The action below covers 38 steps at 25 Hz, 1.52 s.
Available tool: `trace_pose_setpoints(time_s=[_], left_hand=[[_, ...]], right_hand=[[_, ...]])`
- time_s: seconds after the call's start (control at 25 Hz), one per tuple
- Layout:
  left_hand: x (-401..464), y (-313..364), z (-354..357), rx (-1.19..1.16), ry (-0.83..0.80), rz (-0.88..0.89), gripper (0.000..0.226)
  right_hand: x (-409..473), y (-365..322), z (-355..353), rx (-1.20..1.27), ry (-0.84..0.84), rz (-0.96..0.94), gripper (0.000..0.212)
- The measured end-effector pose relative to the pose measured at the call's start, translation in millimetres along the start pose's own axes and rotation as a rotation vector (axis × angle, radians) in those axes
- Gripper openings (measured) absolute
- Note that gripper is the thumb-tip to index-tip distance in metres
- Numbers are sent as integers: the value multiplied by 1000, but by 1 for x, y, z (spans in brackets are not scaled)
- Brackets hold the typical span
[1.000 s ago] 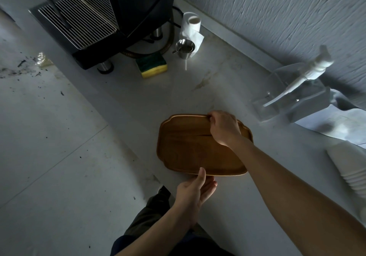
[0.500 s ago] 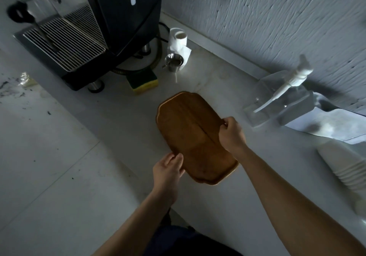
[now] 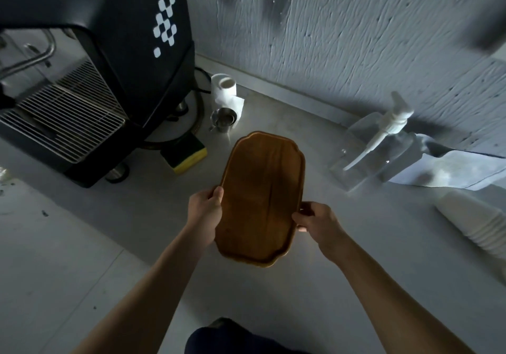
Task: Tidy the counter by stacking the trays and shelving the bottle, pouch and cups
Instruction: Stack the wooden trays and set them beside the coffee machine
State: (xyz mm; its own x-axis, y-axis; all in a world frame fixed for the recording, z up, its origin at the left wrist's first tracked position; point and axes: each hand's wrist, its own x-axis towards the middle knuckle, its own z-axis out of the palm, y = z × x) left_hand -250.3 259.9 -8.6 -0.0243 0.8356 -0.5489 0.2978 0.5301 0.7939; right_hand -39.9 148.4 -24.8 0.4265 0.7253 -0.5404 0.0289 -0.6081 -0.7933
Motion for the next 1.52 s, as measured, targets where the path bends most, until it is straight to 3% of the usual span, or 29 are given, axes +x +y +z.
trace_pose_setpoints(time_s=[0.16, 0.32, 0.4, 0.6, 0.88, 1.08, 1.36, 1.52], left_hand=[[34, 17, -2, 74, 19, -6, 39], [60, 30, -5, 50, 5, 7, 19], [72, 33, -5, 65, 11, 40, 22], [96, 40, -9, 313, 50, 167, 26], [95, 43, 9, 474, 22, 279, 36], [99, 44, 1, 567, 102, 384, 23], [72, 52, 34, 674, 76, 700, 28], [50, 44, 51, 653, -135, 1004, 32]], right_hand=[[11, -15, 13, 31, 28, -1, 31], [25, -22, 27, 41, 47, 37, 35], [31, -23, 34, 53, 48, 59, 38], [45, -32, 46, 24, 44, 80, 32], [36, -30, 35, -40, 133, 99, 28], [32, -39, 39, -84, 122, 56, 30], [15, -26, 18, -169, 264, -71, 43], [8, -18, 16, -315, 396, -303, 56]])
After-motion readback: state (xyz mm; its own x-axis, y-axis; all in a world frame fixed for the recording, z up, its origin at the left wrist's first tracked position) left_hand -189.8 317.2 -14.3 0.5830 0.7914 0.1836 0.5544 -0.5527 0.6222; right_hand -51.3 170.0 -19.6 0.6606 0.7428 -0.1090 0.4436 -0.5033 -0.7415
